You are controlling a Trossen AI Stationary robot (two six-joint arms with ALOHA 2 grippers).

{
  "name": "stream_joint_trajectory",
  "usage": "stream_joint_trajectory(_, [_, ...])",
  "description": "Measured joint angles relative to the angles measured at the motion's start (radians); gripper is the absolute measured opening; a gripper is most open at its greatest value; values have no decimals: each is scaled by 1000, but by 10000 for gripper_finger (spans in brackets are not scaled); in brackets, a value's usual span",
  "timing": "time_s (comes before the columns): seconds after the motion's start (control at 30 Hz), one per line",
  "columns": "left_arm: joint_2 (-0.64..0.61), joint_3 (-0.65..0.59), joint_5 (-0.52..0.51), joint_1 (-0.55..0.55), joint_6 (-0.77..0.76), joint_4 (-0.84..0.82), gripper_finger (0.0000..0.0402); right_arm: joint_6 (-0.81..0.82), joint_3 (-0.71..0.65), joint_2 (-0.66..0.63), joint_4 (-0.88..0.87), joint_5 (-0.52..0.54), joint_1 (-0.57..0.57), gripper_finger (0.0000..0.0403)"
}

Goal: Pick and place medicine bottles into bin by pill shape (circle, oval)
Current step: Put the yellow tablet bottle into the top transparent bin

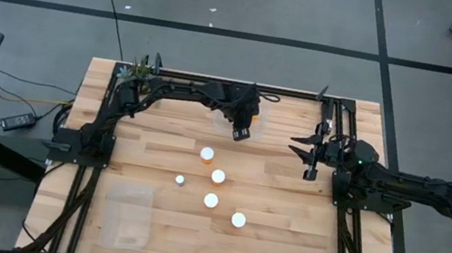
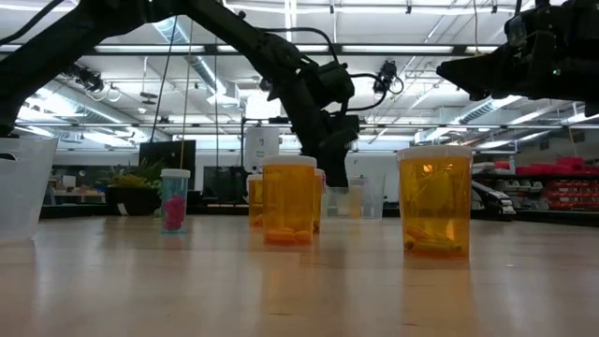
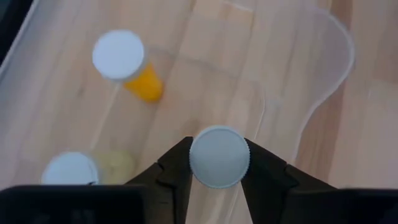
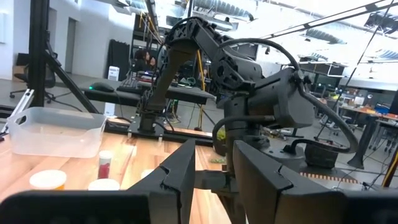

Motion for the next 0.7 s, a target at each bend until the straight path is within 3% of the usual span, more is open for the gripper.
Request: stream_joint_trajectory(0.7, [-2, 0, -2, -1, 4, -32, 201, 0, 0, 0, -4, 0, 0, 115])
